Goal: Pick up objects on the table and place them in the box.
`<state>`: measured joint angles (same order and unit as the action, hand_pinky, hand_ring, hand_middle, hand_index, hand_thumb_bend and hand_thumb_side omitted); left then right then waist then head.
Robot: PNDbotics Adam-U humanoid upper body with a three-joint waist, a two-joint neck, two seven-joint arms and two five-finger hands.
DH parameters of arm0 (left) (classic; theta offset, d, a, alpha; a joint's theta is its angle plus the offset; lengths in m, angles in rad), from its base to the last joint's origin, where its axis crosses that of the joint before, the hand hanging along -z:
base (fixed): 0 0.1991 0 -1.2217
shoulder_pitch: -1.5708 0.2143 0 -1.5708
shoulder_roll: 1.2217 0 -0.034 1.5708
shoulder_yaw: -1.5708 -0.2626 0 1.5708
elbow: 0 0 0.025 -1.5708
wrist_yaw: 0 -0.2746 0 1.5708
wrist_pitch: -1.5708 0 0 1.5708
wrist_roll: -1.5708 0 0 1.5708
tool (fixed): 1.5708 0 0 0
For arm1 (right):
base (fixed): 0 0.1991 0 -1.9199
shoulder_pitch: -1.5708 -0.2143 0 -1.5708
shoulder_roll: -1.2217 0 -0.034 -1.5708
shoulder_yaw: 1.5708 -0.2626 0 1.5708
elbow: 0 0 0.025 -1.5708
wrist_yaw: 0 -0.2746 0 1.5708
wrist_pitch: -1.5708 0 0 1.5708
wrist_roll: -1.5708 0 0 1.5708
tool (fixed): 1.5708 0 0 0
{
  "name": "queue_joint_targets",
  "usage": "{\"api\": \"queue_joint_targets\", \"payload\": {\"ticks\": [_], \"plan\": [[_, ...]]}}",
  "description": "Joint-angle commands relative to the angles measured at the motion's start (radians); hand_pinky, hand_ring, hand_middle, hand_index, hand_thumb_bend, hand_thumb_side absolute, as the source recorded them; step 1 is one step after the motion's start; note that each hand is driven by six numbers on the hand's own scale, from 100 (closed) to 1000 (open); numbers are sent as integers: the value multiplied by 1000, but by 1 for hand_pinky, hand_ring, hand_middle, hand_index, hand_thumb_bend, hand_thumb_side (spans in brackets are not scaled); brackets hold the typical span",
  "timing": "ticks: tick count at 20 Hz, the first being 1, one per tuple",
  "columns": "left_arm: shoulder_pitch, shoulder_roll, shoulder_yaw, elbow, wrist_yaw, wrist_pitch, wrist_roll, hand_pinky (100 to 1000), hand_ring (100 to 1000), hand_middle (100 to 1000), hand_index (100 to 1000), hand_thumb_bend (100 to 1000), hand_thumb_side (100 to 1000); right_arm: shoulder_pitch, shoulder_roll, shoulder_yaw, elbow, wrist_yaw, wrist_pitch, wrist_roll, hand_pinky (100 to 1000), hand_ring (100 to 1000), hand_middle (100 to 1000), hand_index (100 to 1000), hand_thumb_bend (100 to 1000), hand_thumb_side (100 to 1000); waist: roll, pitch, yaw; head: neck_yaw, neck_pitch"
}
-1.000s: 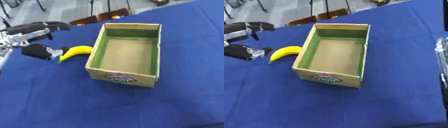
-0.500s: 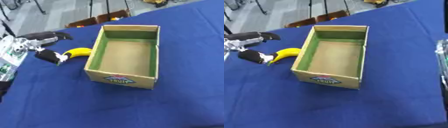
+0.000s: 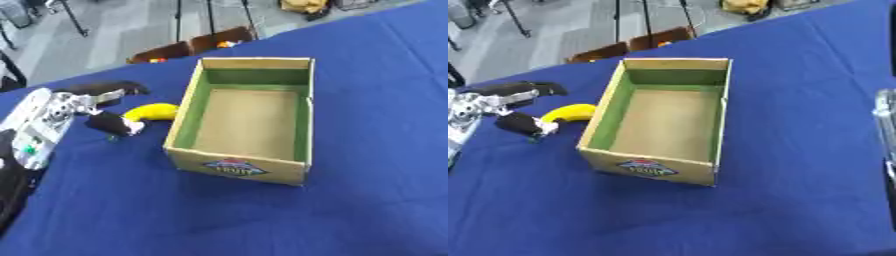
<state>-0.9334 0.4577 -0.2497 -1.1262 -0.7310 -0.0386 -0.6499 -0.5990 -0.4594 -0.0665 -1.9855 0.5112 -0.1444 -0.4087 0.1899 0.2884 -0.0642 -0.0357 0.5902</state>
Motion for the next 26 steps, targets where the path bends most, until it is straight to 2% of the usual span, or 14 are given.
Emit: {"api": "queue_joint_targets", "payload": {"ticks": [1, 2, 3, 11, 23, 26], "plan": [[-27, 9, 28, 34, -27, -4, 36, 1000, 1000, 1000, 1000, 193, 493, -21, -9, 0, -15, -7, 1, 2, 788, 879, 761, 925, 100, 1000, -6, -13, -5, 7, -20], [-30, 5, 33, 46, -35, -5, 49, 986, 1000, 1000, 1000, 188, 485, -22, -9, 0, -15, -7, 1, 2, 788, 879, 761, 925, 100, 1000, -5, -11, -7, 8, -22], [-32, 1, 37, 55, -42, -9, 62, 910, 983, 1000, 1000, 180, 479, -23, -9, 0, -15, -7, 2, 2, 789, 879, 760, 925, 100, 1000, -4, -9, -9, 9, -24], [-44, -4, 59, 112, -49, -29, 96, 915, 984, 1000, 1000, 100, 424, -33, -13, 1, -15, -9, 7, -3, 791, 879, 758, 925, 100, 1000, 0, 5, -24, 19, -37], [-73, 3, 106, 182, -65, -7, 105, 934, 999, 1000, 1000, 104, 444, -60, -19, 6, -15, -14, 8, -5, 793, 879, 756, 926, 100, 1000, 11, 36, -66, 57, -79], [-77, 5, 114, 201, -85, 0, 104, 963, 1000, 1000, 1000, 115, 445, -66, -21, 7, -15, -15, 8, -4, 793, 880, 755, 926, 100, 1000, 14, 45, -78, 68, -90]]}}
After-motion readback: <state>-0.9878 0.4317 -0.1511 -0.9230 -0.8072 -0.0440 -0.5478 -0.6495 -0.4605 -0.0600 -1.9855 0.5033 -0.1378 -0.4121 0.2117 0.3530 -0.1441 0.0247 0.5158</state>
